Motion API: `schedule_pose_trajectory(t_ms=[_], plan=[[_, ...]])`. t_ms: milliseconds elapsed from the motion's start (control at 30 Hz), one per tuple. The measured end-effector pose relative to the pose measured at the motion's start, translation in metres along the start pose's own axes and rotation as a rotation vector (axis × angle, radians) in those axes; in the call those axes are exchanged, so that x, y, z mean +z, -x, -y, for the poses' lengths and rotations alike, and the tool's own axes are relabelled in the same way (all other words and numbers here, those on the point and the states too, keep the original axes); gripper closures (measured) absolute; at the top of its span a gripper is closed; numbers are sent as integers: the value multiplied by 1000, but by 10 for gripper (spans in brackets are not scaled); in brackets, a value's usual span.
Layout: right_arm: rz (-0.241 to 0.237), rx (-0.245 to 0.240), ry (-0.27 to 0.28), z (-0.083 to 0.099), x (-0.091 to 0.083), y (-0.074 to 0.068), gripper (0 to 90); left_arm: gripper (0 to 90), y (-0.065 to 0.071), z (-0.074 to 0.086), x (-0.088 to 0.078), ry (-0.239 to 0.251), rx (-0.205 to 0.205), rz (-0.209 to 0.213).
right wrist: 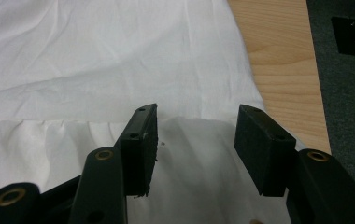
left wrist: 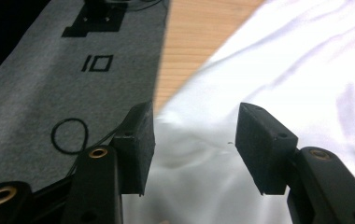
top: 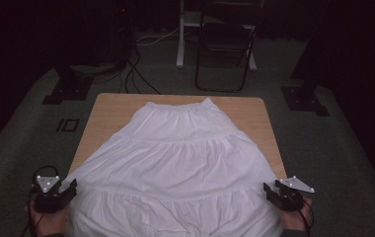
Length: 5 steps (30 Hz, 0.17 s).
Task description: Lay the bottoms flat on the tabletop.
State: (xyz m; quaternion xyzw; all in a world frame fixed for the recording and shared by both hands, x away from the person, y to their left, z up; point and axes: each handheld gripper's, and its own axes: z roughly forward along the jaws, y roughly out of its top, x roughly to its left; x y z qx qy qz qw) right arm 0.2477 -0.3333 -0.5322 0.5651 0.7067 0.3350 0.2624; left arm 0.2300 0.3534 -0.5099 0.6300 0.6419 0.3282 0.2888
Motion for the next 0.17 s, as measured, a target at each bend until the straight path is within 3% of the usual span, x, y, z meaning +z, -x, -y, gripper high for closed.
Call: schedule_pose_trajectory(t_ms=[167], plan=[[0, 2, 0, 1, 1, 0, 484, 462, 21, -1, 0, 25, 36, 36]])
